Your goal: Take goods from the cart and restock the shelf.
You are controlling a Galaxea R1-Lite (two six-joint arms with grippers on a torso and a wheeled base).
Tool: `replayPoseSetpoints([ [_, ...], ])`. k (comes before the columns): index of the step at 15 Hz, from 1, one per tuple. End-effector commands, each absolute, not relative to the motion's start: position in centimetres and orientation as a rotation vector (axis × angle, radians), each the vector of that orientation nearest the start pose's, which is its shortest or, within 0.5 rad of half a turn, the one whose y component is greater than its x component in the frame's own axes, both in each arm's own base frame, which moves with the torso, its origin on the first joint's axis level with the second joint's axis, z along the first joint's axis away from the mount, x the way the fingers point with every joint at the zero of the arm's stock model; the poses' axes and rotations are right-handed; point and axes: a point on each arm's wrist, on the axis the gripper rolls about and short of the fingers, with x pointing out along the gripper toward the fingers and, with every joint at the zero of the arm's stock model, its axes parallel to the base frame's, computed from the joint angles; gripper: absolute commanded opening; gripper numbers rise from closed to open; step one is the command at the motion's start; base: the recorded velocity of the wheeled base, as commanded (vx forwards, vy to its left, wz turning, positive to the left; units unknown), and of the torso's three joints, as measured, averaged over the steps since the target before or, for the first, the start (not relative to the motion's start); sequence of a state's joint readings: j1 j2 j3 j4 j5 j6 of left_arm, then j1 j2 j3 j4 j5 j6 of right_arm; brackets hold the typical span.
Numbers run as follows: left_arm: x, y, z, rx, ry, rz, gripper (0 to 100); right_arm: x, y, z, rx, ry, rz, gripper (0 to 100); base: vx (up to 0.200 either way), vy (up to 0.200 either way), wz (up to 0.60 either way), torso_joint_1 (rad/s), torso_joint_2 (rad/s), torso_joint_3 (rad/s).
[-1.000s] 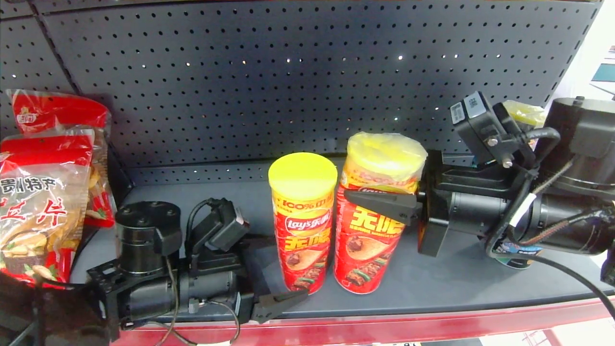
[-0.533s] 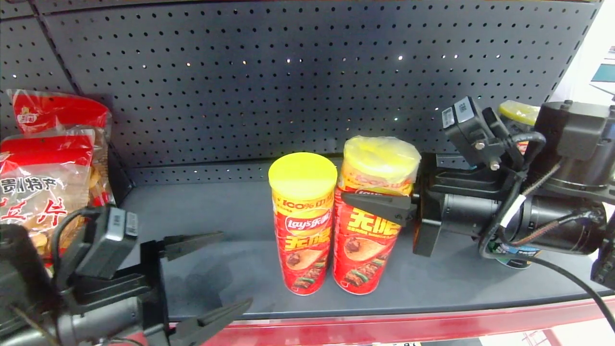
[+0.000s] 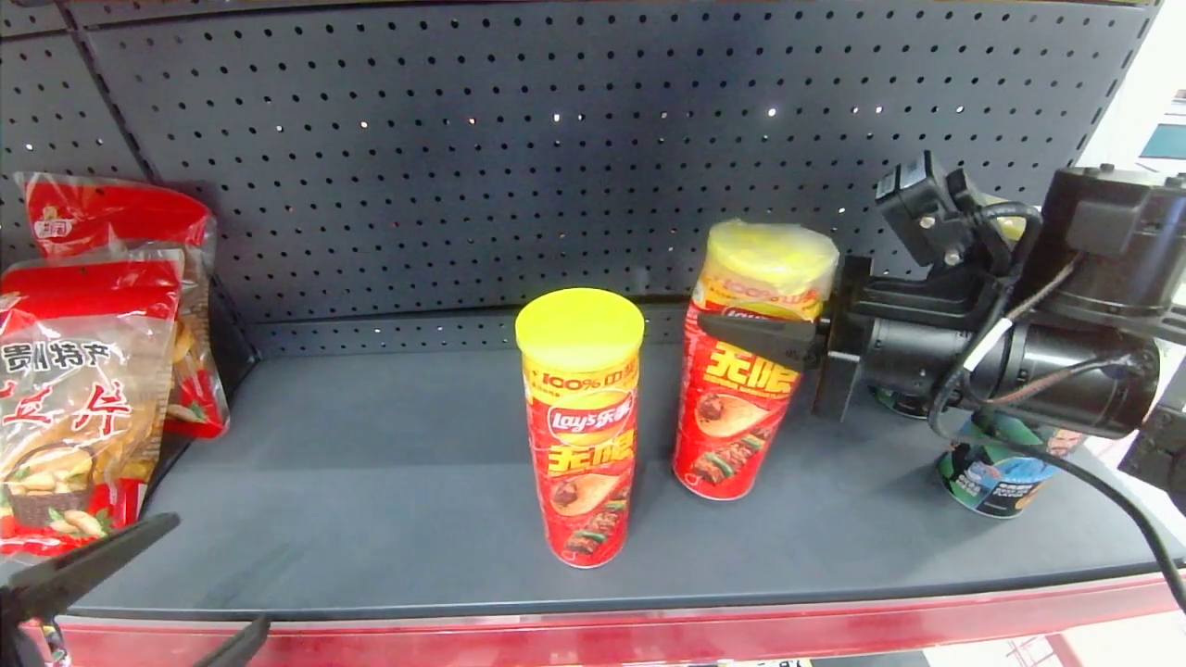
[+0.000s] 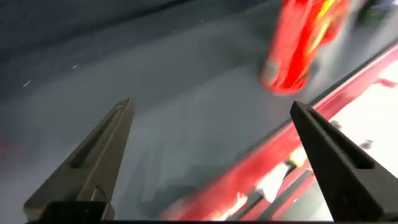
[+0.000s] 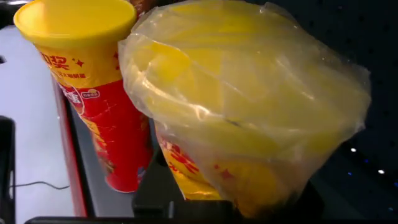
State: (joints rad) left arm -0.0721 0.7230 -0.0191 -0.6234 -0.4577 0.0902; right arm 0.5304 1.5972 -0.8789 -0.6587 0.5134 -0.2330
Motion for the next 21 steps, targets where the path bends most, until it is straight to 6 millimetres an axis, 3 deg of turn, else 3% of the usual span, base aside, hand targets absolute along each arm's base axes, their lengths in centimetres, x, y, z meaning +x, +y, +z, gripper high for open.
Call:
replayPoseSetpoints([
  [1,-0.2,-0.7,10.6,0.077,0.009,-0.37,100,25.3,15.7,24.1,-0.212,-0.077,1.031,0,0.0,0.0,0.0,0.0,0.0,0.0],
  [3,-2.0,-0.5,8.9,0.046,0.022,-0.303,100,25.4,15.7,24.4,-0.212,-0.09,1.031,0,0.0,0.0,0.0,0.0,0.0,0.0],
  [7,-1.9,-0.3,8.4,-0.007,0.063,-0.202,100,26.3,16.0,24.5,-0.21,-0.094,1.034,0,0.0,0.0,0.0,0.0,0.0,0.0],
  [12,-1.7,-0.1,8.4,0.04,0.094,0.069,100,26.6,16.1,24.7,-0.206,-0.102,1.033,0,0.0,0.0,0.0,0.0,0.0,0.0],
  [18,-1.6,0.0,8.5,0.031,0.103,0.119,100,26.8,15.5,24.9,-0.201,-0.105,1.017,0,0.0,0.0,0.0,0.0,0.0,0.0],
  [20,-1.3,-0.1,8.5,0.04,0.129,-0.007,100,26.8,15.3,24.9,-0.2,-0.103,1.012,0,0.0,0.0,0.0,0.0,0.0,0.0],
  [21,-1.2,0.0,8.5,0.037,0.146,0.034,100,26.9,15.3,24.9,-0.2,-0.103,1.012,0,0.0,0.0,0.0,0.0,0.0,0.0],
])
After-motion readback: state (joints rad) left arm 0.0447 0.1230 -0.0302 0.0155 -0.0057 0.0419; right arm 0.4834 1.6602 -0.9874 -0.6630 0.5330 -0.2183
